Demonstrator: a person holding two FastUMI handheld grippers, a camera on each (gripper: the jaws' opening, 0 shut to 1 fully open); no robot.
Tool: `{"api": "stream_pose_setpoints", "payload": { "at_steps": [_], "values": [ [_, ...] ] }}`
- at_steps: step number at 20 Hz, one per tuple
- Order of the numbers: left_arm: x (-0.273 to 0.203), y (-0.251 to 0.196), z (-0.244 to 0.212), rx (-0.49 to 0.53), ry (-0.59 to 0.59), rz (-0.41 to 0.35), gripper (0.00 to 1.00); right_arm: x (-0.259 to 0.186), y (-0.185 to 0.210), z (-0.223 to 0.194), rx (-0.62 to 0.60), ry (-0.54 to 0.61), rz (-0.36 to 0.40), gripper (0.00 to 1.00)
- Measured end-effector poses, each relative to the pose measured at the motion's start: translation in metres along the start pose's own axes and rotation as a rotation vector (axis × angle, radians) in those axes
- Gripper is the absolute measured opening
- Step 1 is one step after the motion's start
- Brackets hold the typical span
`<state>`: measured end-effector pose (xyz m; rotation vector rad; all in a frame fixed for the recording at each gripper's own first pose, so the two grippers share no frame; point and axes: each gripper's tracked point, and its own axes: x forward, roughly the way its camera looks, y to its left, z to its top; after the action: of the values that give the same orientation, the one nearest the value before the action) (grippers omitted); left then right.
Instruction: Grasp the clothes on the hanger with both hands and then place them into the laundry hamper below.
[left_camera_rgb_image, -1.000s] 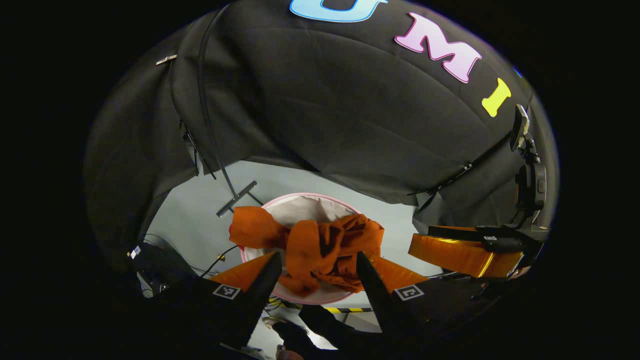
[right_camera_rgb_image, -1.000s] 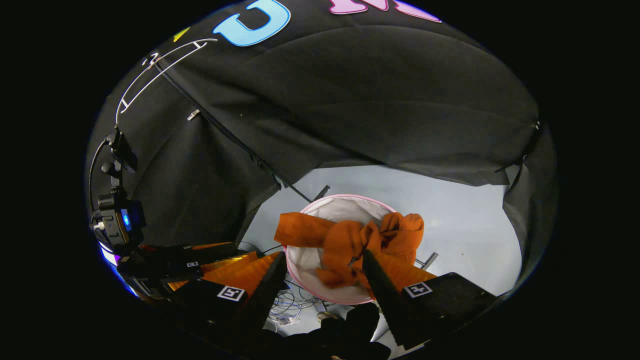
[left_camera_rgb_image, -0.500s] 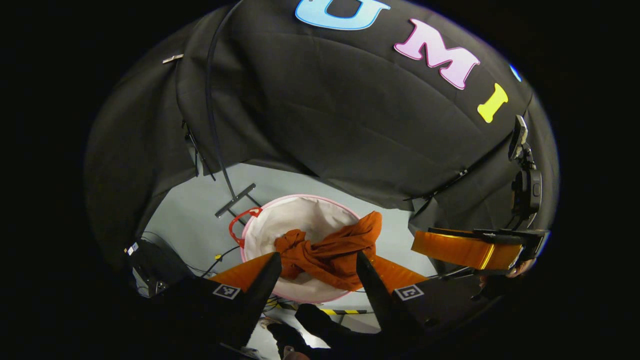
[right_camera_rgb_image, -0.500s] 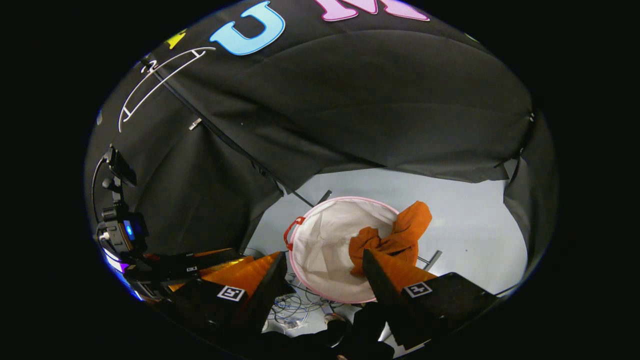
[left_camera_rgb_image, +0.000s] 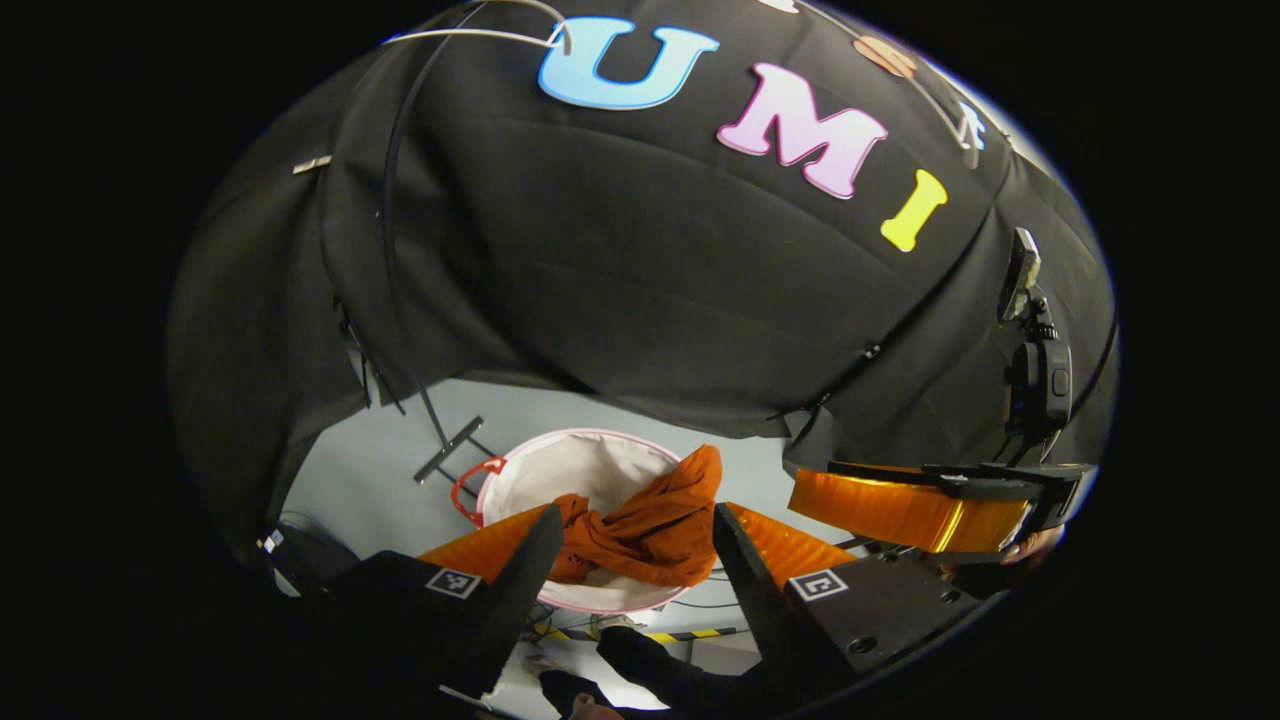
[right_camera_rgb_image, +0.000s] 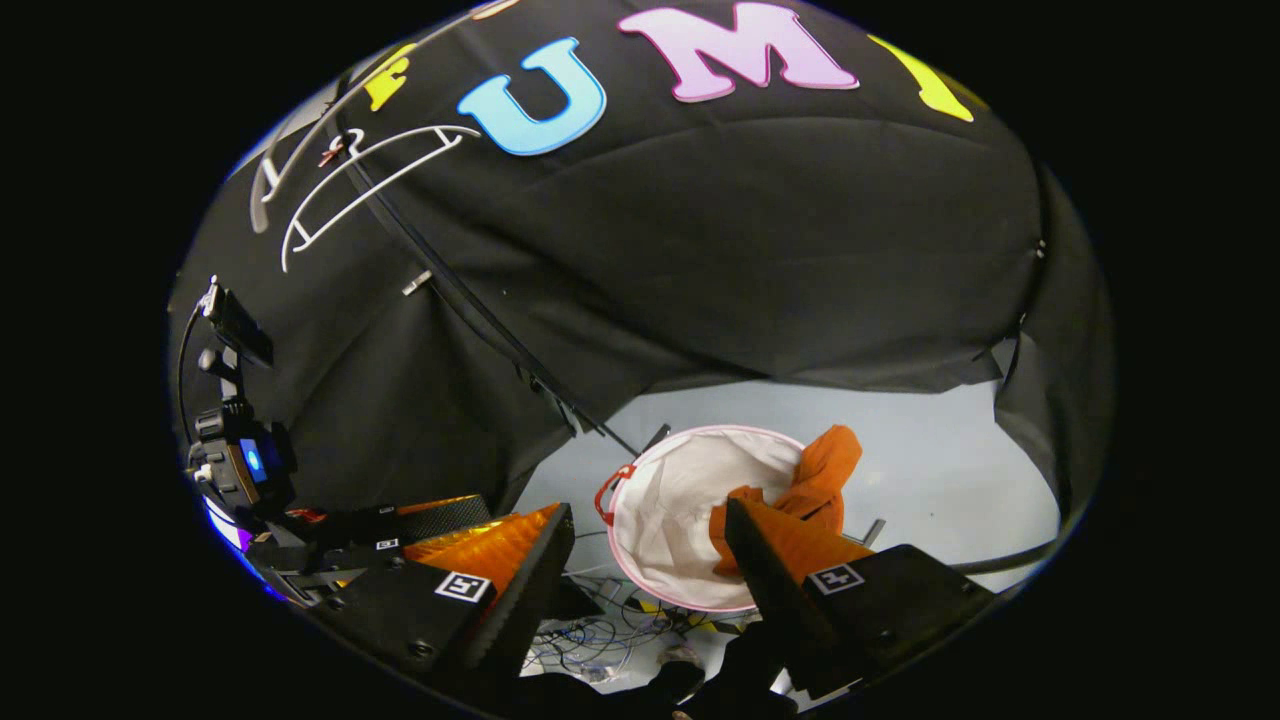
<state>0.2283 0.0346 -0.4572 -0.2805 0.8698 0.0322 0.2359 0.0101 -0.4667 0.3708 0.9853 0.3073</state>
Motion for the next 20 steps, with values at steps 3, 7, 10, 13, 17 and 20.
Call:
{"api": "stream_pose_setpoints", "payload": {
  "at_steps": [3,7,10,13,17,20],
  "values": [
    [-0.033,0.0,0.02,0.045,-0.062,-0.026,0.96,-0.023,0.021,0.008,0.018,-0.06,0.0,0.99],
    [-0.084,-0.005,0.046,0.107,-0.159,-0.049,0.96,-0.055,0.048,0.026,0.004,-0.151,0.002,0.99],
    [-0.13,-0.021,0.076,0.16,-0.269,-0.086,0.96,-0.092,0.071,0.054,-0.018,-0.26,0.002,0.99],
    [-0.18,-0.038,0.108,0.199,-0.397,-0.126,0.96,-0.14,0.096,0.088,-0.086,-0.401,-0.007,0.98],
    [-0.242,-0.056,0.141,0.25,-0.572,-0.14,0.95,-0.206,0.125,0.121,-0.116,-0.575,-0.005,1.0],
    [-0.29,-0.077,0.169,0.306,-0.695,-0.157,0.92,-0.245,0.145,0.138,-0.14,-0.677,0.007,0.98]
  ]
}}
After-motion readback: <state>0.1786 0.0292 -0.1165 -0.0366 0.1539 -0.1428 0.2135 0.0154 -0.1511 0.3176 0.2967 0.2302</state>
